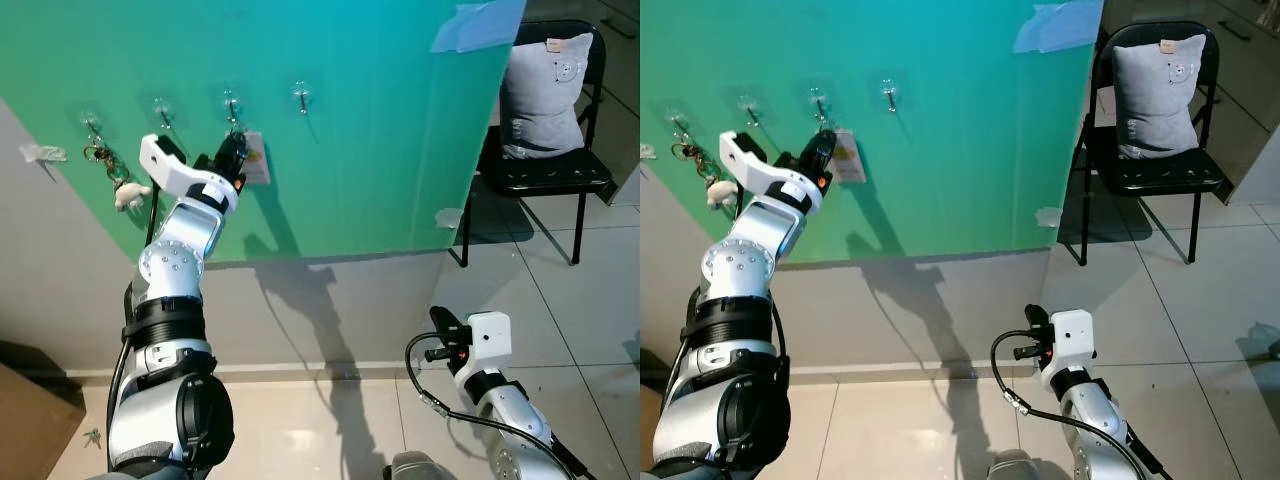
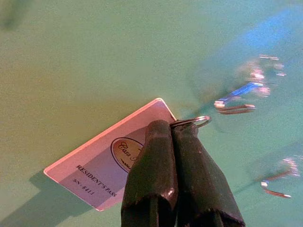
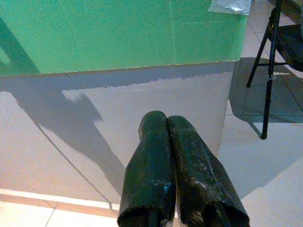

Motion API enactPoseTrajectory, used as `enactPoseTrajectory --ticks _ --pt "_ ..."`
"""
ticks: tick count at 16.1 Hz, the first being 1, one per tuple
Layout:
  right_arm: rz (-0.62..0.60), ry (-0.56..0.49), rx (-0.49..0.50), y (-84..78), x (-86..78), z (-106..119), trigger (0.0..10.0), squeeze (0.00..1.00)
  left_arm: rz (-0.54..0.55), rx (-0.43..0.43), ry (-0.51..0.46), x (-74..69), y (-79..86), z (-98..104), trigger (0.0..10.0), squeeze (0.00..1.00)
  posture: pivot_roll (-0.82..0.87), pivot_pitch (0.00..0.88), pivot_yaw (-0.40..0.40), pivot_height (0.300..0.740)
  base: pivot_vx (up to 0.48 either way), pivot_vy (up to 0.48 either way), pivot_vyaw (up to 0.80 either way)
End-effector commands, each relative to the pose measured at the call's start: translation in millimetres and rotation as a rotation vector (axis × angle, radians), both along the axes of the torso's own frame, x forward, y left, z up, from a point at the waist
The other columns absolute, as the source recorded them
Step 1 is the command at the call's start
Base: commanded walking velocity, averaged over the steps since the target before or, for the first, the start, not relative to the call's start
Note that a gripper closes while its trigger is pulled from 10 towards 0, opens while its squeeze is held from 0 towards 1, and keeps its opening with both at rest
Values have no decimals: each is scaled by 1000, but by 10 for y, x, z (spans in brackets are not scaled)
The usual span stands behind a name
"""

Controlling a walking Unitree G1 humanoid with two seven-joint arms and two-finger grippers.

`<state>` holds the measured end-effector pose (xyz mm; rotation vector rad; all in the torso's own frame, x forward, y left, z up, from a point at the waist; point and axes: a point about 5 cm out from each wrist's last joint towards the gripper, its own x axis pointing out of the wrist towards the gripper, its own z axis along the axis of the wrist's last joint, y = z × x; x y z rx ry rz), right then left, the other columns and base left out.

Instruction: Hang keys on a hook

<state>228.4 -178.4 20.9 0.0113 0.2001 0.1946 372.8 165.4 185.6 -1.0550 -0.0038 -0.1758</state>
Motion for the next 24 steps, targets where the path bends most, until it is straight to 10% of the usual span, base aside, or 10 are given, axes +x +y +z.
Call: enactPoseTrajectory --ticks 1,5,9,12,18,24 --pt "13 2 9 33 -3 9 10000 0 9 8 -5 -16 17 5 0 0 -325 0 143 740 0 0 0" --pt "19 7 11 54 -20 1 10000 0 -17 31 -33 -40 -52 38 0 0 -323 0 143 740 0 0 0" --pt "17 12 12 63 -22 -16 10000 0 -173 403 -89 -146 -340 7 0 0 -324 0 145 740 0 0 0" --pt "13 19 12 43 -14 -36 10000 0 -237 479 -87 -205 -420 -19 0 0 -325 0 149 740 0 0 0" --pt "13 22 9 24 -22 -58 10000 0 -194 186 -100 -136 -299 161 0 0 -330 0 150 740 0 0 0" --pt "21 15 5 22 -27 -44 10000 0 -179 132 -92 -104 -251 213 0 0 -329 0 148 740 0 0 0"
